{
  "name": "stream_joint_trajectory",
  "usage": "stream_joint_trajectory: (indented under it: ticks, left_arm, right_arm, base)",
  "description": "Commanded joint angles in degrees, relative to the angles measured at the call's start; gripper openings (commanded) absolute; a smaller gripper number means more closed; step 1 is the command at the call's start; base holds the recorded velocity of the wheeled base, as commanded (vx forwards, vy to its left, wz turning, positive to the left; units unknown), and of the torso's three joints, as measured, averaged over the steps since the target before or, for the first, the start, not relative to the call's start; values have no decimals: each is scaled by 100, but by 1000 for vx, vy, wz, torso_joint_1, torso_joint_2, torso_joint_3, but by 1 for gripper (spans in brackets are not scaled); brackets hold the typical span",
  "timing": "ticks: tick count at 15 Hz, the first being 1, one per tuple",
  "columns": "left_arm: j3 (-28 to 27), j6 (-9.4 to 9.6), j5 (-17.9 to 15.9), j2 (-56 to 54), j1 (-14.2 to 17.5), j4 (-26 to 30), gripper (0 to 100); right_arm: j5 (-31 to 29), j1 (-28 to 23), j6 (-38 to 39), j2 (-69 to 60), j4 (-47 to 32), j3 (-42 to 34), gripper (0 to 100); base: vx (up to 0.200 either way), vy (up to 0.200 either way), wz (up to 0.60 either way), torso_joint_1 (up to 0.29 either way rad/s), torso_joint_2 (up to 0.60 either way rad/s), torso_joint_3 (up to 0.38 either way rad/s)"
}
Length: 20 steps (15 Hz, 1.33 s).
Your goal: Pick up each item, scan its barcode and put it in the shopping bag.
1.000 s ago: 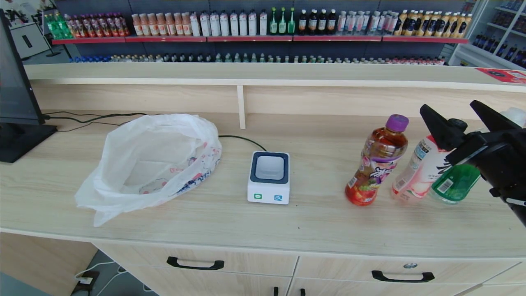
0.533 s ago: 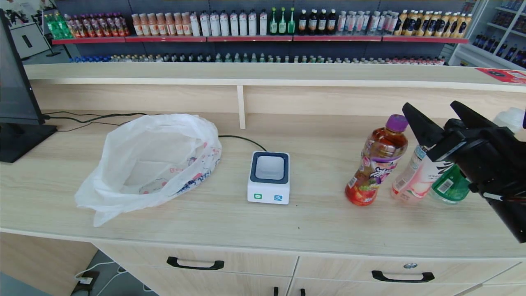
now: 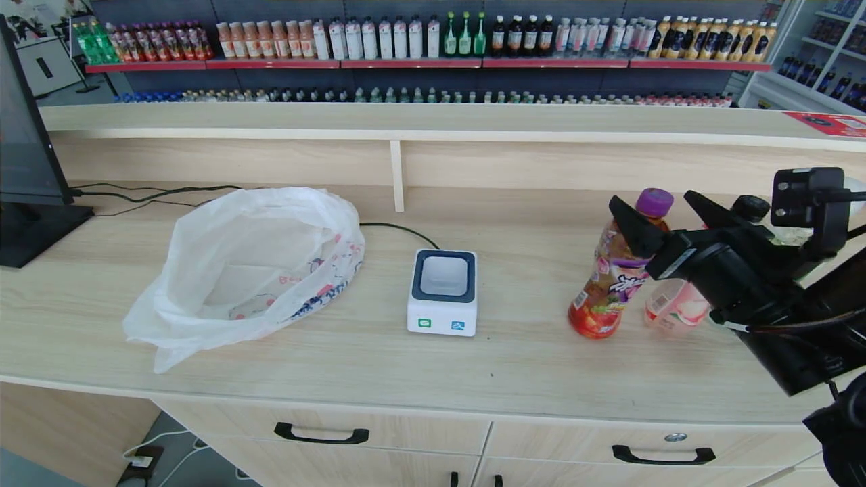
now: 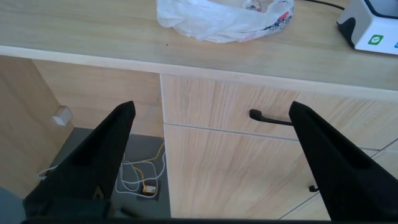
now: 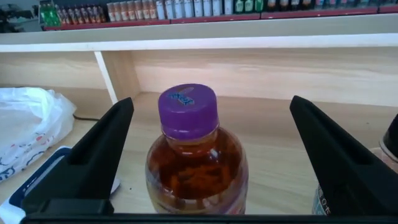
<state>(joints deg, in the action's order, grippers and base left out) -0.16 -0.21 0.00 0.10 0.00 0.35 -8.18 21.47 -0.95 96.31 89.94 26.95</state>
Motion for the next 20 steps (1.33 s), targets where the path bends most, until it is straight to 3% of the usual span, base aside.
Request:
stream_joint_trajectory:
  ticks: [1,20]
  left_arm:
    - [-2,-6,0,-1,0,0,100]
    - [-2,-6,0,-1,9,0,100]
  right_arm:
    - [-8,-2,-28,90,6,-296,100]
    - [-8,-20,-37,1057,6,-138,100]
  base:
    - [0,0,0,0,0,0]
    - [0,0,0,0,0,0]
